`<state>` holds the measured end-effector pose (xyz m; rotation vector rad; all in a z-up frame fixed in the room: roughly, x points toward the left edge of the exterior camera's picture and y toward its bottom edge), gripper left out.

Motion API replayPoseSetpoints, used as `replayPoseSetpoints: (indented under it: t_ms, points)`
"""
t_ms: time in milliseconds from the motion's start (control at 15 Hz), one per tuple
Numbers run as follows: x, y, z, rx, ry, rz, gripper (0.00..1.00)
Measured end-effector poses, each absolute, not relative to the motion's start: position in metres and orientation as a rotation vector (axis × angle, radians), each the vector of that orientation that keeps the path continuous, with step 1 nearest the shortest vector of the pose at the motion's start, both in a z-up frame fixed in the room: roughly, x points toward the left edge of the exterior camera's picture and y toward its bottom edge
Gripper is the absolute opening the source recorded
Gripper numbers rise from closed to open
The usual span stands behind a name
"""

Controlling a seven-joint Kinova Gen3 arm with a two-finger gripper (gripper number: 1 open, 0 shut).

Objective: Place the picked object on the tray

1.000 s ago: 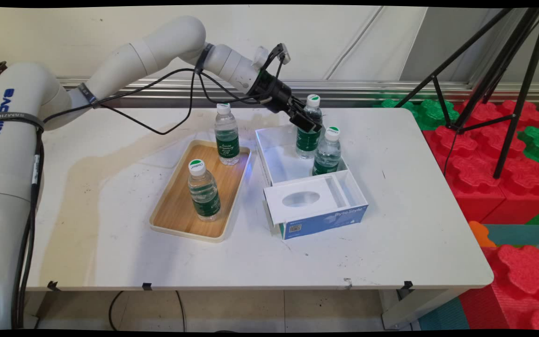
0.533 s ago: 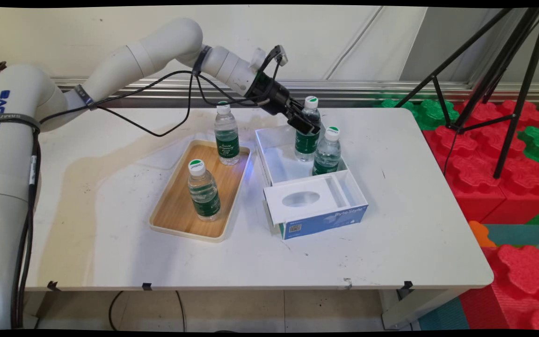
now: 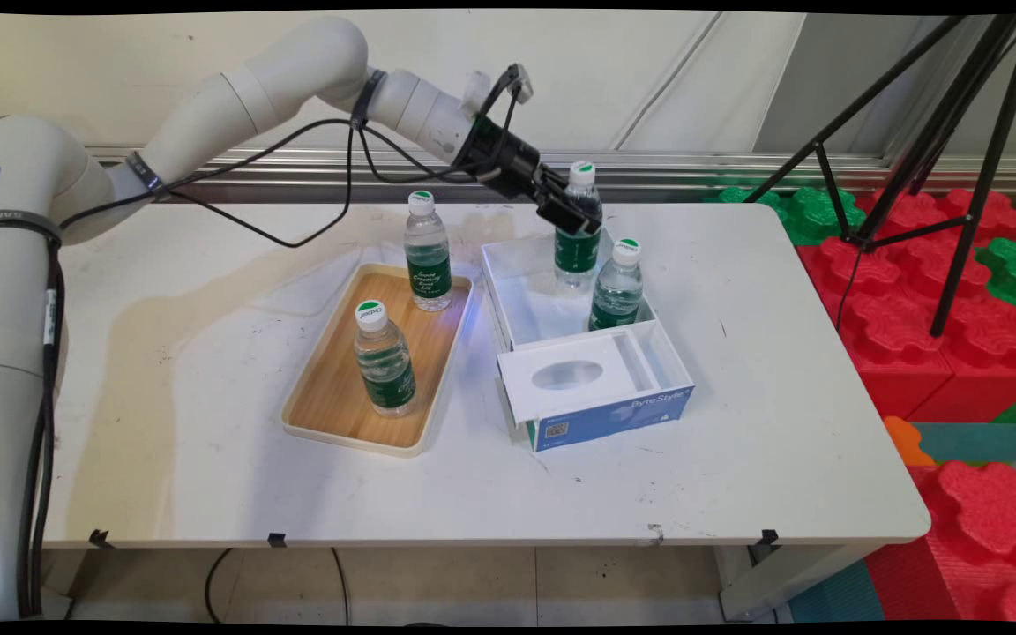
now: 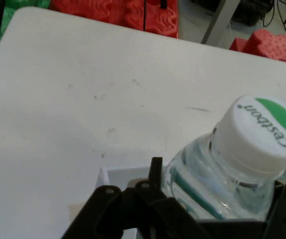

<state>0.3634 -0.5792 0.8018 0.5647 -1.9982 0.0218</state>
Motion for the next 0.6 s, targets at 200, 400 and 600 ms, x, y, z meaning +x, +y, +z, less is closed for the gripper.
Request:
replayPoseSetpoints:
  t_ms: [200, 400, 600]
  points:
    - [0.365, -0.581, 0.82, 0.561, -1.974, 0.042, 0.0]
    - [0.367, -0.58, 0.841, 0.558, -1.944, 0.056, 0.0]
    - [0.373, -0.575, 0.867, 0.558, -1.908, 0.073, 0.0]
